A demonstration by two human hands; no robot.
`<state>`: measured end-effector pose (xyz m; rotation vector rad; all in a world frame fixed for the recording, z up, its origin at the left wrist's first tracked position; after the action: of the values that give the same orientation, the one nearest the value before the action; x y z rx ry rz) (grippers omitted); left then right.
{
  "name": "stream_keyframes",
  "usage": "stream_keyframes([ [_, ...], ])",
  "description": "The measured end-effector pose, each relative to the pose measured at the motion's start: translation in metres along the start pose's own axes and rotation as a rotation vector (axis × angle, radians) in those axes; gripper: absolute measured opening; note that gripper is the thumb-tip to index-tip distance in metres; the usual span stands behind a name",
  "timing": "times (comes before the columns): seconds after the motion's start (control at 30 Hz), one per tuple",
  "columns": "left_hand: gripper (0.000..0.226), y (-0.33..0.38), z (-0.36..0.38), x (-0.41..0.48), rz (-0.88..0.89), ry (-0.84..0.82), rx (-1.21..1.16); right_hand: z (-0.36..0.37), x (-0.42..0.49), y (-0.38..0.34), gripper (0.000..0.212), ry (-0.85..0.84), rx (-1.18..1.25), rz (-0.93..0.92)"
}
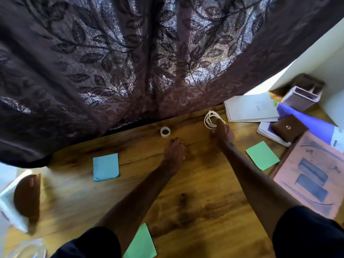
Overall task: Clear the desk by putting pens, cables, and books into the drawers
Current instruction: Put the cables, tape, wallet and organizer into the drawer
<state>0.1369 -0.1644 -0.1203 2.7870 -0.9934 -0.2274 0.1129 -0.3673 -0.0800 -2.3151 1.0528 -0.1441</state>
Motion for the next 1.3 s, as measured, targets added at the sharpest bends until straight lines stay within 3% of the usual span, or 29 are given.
stream_keyframes([
  [0.07, 0.04, 0.001, 0.0, 0.001, -0.01, 0.007, -0.008, -0.003, -0.007, -0.006, 0.041, 0.002, -0.013, -0.038],
  [0.3, 0.037, -0.002, -0.005, 0.0, -0.017, 0.005, -0.054, 0.023, -0.048, 0.006, 0.046, -0.044, -0.031, -0.186],
  [0.43, 0.039, -0.004, -0.023, -0.005, -0.177, 0.064, -0.141, 0.028, -0.076, 0.02, 0.042, -0.16, -0.008, -0.097],
  [0.6, 0.055, -0.035, -0.053, -0.019, -0.417, 0.388, -0.165, -0.013, -0.108, 0.023, 0.037, -0.06, 0.059, -0.208],
  [0.7, 0.056, -0.059, -0.051, -0.022, -0.543, 0.357, -0.179, -0.031, -0.12, 0.037, 0.034, -0.04, 0.076, -0.196],
  [0.83, 0.036, -0.052, -0.047, -0.027, -0.408, 0.343, -0.218, -0.053, -0.134, 0.058, 0.031, -0.012, 0.085, -0.208],
  [1.07, 0.026, -0.018, -0.042, -0.046, -0.369, 0.255, -0.151, -0.096, -0.162, 0.099, 0.028, 0.051, 0.076, -0.169],
  [1.3, 0.04, 0.062, -0.017, -0.08, -0.263, 0.122, -0.388, -0.141, -0.189, 0.142, 0.024, 0.098, 0.108, -0.153],
])
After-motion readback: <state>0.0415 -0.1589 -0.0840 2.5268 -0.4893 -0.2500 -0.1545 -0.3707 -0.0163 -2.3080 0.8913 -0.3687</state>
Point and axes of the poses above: each hand's wrist, its own x-axis towards the middle knuckle, its own z-axis out of the palm, y = z × x, the point moved 9 cm from there along x, towards the middle knuckle, and after that the axes turned 9 degrees about y, right-handed, at the moved point
